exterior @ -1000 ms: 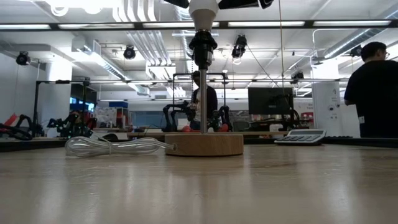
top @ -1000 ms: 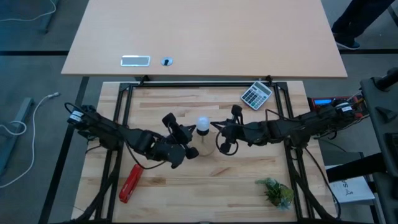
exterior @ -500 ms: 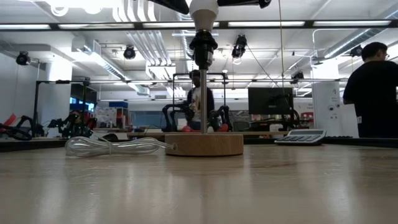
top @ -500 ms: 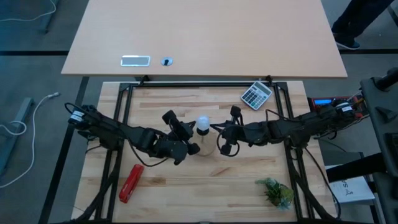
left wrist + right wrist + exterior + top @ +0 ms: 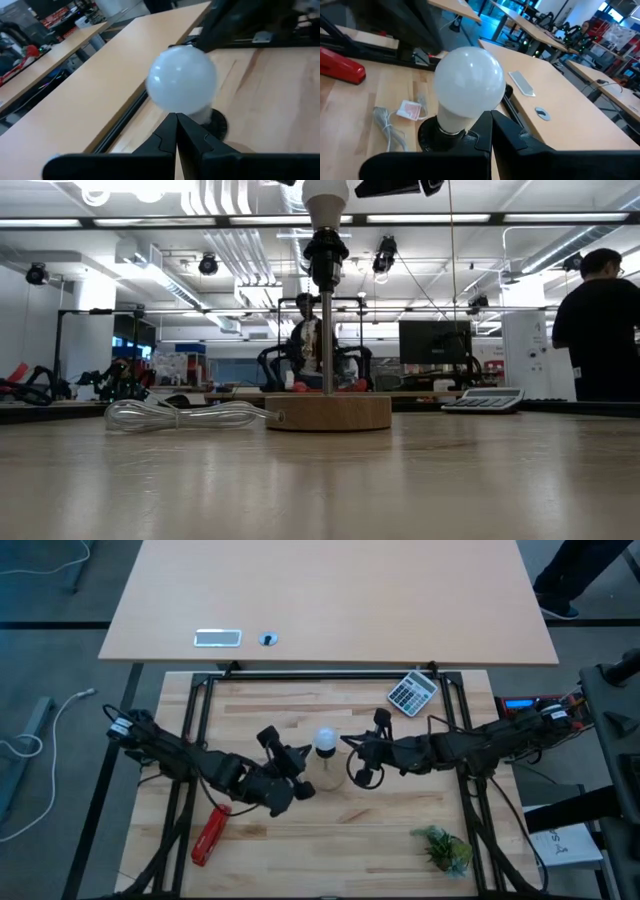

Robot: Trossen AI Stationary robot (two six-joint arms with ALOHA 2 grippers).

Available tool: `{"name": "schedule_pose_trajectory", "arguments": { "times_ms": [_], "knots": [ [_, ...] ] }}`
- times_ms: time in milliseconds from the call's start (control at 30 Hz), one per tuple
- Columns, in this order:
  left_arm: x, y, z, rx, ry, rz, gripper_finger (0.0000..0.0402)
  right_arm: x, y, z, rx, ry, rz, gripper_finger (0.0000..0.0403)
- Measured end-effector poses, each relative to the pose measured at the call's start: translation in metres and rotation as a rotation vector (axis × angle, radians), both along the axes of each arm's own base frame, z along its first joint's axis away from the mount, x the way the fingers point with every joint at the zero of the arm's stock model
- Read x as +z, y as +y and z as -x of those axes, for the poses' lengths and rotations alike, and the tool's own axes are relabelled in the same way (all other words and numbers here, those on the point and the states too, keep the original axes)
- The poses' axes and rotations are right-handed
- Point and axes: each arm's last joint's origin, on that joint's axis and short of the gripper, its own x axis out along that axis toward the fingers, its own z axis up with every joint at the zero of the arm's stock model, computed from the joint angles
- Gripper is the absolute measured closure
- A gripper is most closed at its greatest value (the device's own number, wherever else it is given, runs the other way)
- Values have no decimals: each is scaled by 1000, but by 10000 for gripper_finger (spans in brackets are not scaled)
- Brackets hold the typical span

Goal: Screw lightbulb
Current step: Insert the lightbulb into the brown lamp

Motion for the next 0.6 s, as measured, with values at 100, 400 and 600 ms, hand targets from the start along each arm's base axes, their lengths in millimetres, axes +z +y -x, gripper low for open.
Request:
{"name": "schedule_pose_trajectory", "arguments": {
  "times_ms": [100,400,600],
  "knots": [
    [2,-5,1,-16,-18,8,402,-1,0,-1,1,-1,-1,403],
    [-1,3,-5,9,-5,-10,402,-4,2,-6,15,-5,0,403],
    [-1,12,-9,18,10,-15,402,-4,2,-6,20,-11,-2,403]
  ]
}}
